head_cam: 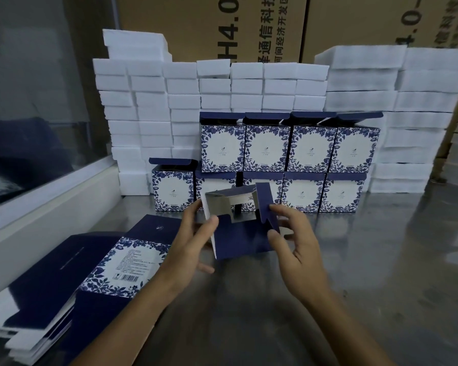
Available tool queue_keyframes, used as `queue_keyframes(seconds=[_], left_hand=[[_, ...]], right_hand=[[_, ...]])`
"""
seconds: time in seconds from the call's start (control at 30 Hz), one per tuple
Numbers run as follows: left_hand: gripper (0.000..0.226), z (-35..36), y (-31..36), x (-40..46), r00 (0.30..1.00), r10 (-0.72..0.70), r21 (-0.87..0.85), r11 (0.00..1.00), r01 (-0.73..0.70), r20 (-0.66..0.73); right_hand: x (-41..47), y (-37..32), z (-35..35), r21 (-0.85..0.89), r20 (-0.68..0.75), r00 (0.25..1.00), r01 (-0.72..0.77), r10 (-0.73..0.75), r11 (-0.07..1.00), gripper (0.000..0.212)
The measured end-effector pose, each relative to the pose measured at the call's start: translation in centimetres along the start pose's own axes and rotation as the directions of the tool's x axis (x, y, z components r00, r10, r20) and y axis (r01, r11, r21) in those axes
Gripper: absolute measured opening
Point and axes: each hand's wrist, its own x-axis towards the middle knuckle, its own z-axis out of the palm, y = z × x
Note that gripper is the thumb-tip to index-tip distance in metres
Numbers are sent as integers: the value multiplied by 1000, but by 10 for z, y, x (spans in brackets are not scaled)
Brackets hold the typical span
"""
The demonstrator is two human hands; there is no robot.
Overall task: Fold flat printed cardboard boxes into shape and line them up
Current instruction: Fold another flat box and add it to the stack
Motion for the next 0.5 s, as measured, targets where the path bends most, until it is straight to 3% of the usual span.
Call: queue_keyframes(seconds=[0.23,0.3,0.43,0.5], left_hand=[[44,-4,-1,5,995,0,115,993,12,-100],[45,-3,-2,6,986,44,126,992,-23,-159],[22,3,-9,5,975,122,201,976,-84,-185],[19,6,-12,4,965,180,287,950,-120,-190]], right_hand=[[0,-3,4,-71,11,1000,11,-10,997,30],[-2,-4,5,-67,30,998,-49,51,997,36],[-5,-4,8,-148,50,989,-128,137,981,52],[-5,-2,8,-201,-23,990,-144,142,969,45]])
